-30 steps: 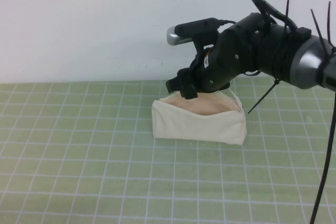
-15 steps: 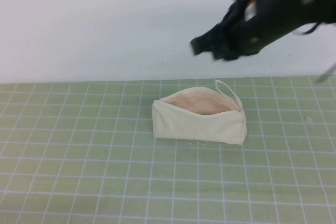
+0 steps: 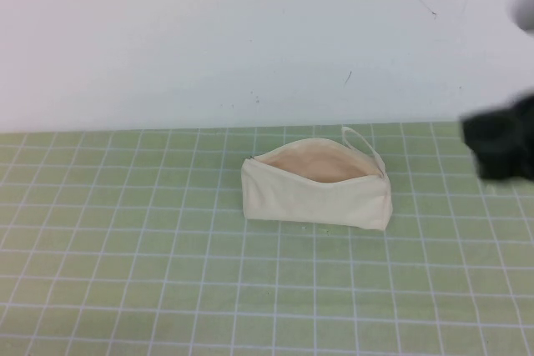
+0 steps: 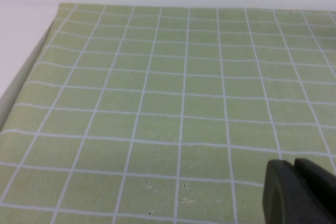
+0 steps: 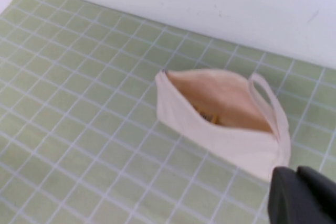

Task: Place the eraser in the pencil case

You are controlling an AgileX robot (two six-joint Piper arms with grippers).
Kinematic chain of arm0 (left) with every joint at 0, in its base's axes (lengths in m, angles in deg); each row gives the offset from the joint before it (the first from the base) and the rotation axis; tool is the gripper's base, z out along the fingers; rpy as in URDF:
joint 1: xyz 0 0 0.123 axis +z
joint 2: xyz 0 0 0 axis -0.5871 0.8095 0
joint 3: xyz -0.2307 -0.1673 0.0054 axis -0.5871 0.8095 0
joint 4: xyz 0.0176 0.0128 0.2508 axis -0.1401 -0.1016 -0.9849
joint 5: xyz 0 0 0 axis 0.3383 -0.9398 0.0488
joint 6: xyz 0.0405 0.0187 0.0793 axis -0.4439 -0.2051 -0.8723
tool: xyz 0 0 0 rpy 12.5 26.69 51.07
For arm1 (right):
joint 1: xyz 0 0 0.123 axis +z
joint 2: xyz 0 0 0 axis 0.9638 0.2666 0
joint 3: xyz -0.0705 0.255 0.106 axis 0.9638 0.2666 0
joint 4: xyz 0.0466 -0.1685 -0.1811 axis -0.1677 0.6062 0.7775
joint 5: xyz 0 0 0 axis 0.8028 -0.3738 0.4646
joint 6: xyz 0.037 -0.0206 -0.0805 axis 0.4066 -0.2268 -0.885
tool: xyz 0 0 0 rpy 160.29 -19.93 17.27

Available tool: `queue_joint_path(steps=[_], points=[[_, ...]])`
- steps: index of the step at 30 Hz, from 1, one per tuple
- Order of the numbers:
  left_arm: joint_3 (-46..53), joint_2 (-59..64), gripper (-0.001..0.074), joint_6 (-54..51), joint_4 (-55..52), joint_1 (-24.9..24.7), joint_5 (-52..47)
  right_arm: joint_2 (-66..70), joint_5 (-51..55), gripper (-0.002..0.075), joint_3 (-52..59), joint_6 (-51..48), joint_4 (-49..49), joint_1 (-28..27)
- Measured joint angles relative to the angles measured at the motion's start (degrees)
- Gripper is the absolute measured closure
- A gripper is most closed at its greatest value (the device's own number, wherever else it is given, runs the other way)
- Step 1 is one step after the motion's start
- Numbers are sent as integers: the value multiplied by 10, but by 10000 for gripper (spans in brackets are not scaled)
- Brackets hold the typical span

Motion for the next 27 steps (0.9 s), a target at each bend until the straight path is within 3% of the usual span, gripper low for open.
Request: queue_joint_path(steps=[6, 17, 27], points=[[0, 0, 737, 0, 0, 0, 0, -121, 22, 727, 111, 0, -6, 0], [0, 0, 737, 0, 0, 0, 0, -195, 259, 727, 177, 0, -24, 0], [0, 0, 737, 0, 0, 0, 0, -195, 219, 727, 204, -97, -15, 0]])
